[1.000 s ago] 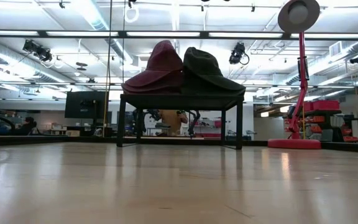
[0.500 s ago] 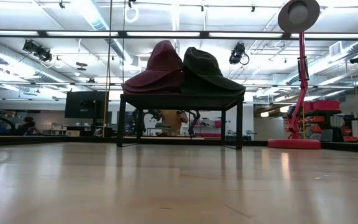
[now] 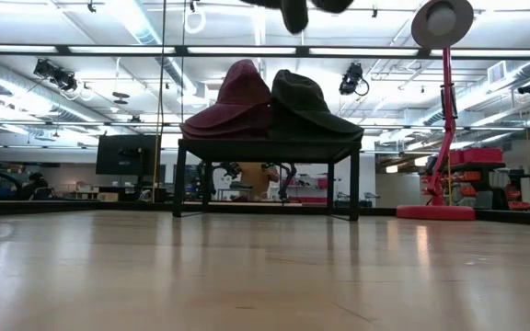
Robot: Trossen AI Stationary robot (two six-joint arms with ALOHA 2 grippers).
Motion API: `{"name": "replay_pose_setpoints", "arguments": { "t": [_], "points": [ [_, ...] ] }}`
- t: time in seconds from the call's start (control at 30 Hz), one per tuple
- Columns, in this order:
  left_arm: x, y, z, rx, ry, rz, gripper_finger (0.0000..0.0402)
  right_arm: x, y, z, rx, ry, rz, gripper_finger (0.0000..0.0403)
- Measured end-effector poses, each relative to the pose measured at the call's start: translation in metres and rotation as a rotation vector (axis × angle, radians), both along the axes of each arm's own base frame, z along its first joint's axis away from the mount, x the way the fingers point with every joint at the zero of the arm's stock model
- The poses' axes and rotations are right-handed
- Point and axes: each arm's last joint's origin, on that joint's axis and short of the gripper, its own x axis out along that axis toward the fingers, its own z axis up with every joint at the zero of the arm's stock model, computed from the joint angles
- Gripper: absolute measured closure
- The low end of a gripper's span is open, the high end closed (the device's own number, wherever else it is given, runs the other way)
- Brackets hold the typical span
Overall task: Pick & Place hat
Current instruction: Put the black cap on top of the stacked black caps on the shelf
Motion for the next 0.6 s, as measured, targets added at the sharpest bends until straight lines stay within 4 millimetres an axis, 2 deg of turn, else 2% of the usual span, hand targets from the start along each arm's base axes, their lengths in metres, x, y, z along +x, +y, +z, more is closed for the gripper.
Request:
{"name": "replay_pose_setpoints", "arguments": {
  "t": [0.13,0.27,0.6],
  "points": [
    [0.0,0.0,-0.0001,-0.004,0.003,0.002,0.0381,0.0,-0.0001,0.0001,0.003,0.0,0.001,0.0393],
    [0.0005,0.0015,-0.0003,0.005,0.01,0.066,0.0345,0.0001,0.0004,0.0009,0.011,-0.012,0.019,0.0392],
    [0.0019,0.0043,0.0055,-0.01,-0.015,0.162,0.019,-0.0014,-0.0015,0.0046,0.008,-0.043,0.019,0.0394]
  ]
}}
